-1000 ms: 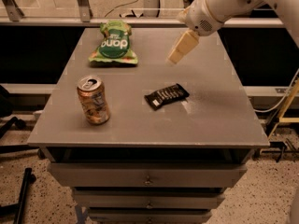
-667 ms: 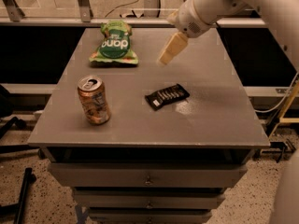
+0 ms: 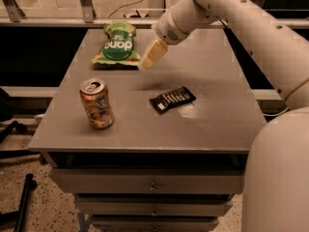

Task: Move green rice chip bag near orange can

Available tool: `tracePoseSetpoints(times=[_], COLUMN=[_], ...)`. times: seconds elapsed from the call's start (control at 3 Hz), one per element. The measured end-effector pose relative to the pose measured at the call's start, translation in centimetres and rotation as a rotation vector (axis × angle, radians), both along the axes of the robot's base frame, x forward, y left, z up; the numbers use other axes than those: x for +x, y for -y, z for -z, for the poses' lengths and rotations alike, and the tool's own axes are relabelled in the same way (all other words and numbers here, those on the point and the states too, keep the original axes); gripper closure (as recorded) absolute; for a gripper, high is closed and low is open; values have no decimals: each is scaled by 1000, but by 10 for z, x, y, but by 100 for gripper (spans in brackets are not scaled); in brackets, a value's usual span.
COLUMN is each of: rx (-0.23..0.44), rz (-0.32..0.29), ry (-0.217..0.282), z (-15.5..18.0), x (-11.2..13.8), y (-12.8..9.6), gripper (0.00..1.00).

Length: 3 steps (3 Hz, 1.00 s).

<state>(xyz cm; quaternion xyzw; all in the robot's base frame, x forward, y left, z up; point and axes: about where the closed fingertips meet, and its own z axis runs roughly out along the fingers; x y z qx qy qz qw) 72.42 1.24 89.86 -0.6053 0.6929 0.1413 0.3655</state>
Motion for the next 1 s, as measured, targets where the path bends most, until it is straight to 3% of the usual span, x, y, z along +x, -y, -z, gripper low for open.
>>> tracePoseSetpoints(times=[0.33,1.0], rx=[92,224], rz=[78,118], ry=[-21,-52], z=[17,28], x=[22,54], y=[-17,-52], gripper=[0,0])
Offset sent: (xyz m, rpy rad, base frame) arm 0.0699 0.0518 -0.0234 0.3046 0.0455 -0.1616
